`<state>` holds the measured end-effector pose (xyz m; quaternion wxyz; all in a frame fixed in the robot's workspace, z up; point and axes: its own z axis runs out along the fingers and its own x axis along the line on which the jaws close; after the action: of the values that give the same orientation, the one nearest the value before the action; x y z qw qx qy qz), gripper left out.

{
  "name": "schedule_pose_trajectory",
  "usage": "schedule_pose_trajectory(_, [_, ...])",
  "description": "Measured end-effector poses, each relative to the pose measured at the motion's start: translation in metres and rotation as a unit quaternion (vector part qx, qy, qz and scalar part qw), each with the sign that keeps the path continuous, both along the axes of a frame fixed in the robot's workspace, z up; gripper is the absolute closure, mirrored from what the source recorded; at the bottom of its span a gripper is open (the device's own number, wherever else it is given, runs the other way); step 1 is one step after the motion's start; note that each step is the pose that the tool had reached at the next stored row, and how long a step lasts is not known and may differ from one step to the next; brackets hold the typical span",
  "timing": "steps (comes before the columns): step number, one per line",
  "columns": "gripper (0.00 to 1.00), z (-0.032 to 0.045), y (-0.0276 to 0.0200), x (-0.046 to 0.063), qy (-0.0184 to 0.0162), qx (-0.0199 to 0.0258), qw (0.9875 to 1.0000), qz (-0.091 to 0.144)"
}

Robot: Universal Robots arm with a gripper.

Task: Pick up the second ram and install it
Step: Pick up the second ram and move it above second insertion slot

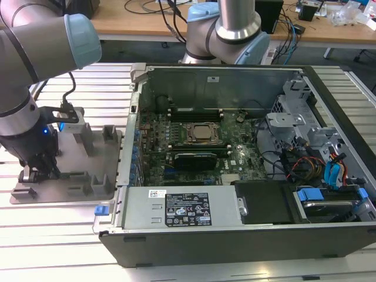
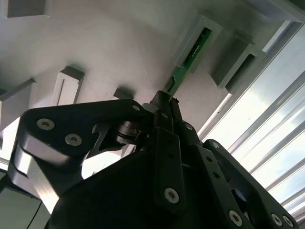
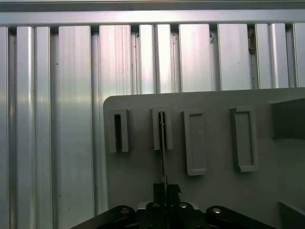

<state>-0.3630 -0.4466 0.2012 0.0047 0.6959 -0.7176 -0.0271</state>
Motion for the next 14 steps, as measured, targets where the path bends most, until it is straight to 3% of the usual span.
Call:
schedule_pose_trajectory(3, [0.87, 0.0025, 0.0, 0.0, -0.0001, 0.0001, 1.0, 0.0])
schedule_pose_trajectory(6, [0.87, 0.0162, 0.0, 0.0, 0.0, 0.0, 1.0, 0.0])
schedule_pose_trajectory(11, [0.87, 0.0312, 0.0, 0.0, 0.0, 0.0, 1.0, 0.0])
schedule_pose_trajectory(14, [0.87, 0.0439, 0.0, 0.0, 0.0, 0.0, 1.0, 0.0])
